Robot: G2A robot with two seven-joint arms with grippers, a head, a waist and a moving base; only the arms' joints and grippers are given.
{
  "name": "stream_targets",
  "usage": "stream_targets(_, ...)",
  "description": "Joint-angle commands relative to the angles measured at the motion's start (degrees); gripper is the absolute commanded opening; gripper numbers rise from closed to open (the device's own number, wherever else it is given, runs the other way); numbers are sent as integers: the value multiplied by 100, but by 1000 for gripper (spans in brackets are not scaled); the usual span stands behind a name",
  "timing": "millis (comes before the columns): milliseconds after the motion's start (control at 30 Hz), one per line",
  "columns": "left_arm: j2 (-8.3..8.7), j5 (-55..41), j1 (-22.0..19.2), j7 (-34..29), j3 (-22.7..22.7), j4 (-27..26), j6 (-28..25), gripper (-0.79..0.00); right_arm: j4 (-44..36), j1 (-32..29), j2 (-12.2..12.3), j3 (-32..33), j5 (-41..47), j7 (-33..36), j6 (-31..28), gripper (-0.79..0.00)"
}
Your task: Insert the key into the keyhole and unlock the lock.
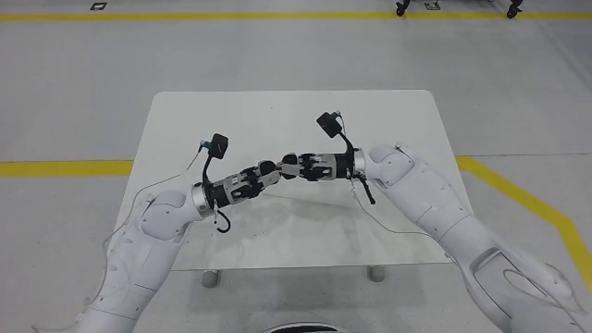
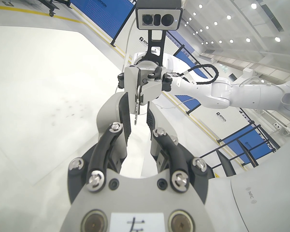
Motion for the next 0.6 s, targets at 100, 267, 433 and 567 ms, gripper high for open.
stream_targets(100,28,-41,13,53,-37,19,-39,-637,-31,-32,12,42,-9,0,0,-785)
stream_targets(267,48,-114,0,77,-33,44,-3,-720,-58,-57,13,15,-36,0,0,-785)
stream_targets(433,60,-111,-23,90,16,80,-13,-785,-34,-28,0,-62,-23,0,0,-785)
stream_targets(567,70,-83,-33,130,42,101,-46,-785,43,2,0,-41,-76,0,0,-785)
